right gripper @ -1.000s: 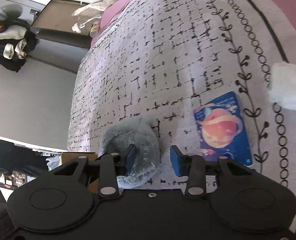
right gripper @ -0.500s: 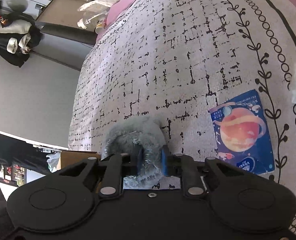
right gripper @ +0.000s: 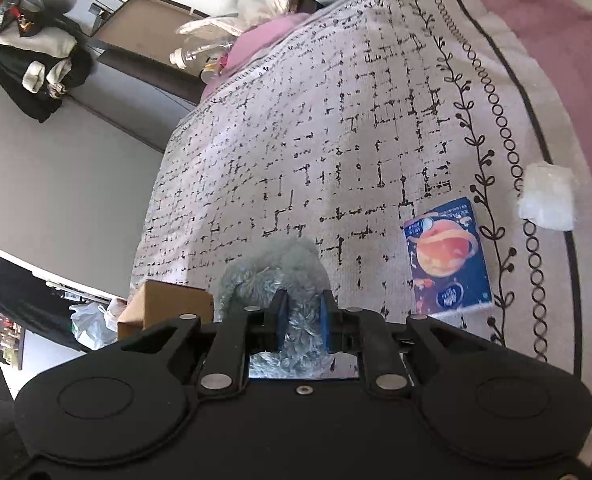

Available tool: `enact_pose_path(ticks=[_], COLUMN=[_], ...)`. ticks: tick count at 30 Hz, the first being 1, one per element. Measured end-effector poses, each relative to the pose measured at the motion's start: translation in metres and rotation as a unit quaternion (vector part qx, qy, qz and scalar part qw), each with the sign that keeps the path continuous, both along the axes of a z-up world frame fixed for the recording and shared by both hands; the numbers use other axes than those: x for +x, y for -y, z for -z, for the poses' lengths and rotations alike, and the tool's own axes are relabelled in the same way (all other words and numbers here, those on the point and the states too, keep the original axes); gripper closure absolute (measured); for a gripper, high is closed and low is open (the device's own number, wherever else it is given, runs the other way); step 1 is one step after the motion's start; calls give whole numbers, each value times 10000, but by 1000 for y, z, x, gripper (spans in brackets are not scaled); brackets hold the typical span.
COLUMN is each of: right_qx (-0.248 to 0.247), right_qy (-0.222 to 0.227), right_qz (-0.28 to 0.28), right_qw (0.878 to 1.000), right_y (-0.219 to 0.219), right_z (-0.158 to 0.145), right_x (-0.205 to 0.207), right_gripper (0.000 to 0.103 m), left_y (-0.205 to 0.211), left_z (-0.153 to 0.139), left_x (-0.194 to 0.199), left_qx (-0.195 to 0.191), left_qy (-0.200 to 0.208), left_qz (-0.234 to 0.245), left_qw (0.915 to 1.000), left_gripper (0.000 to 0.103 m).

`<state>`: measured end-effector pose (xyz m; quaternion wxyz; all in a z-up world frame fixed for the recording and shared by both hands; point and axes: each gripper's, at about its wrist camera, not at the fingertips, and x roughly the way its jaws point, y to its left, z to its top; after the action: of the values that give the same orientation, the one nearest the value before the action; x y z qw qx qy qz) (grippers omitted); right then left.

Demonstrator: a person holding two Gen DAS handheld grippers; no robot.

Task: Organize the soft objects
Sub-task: 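Lift the grey plush with the left tool and carry it over the box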

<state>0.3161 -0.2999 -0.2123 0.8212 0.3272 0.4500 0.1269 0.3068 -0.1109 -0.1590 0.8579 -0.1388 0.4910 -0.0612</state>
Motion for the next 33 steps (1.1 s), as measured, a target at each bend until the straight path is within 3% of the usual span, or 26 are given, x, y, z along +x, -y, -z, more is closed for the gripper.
enact_pose_path(ticks=[8, 33], right_qx=[-396, -665], right_qy=[284, 765], right_qz=[-54, -213], right_qw=[9988, 9946], right_y=[-15, -91], right_z=[-38, -110], right_x=[-22, -40], right_gripper=[86, 86], left_y=[-13, -94], left_z=[-26, -84], left_x=[-24, -54], left_qx=[-269, -746], left_qy=[152, 688], left_qz=[-30, -254], left_qw=[9995, 9945], left_gripper=[84, 84])
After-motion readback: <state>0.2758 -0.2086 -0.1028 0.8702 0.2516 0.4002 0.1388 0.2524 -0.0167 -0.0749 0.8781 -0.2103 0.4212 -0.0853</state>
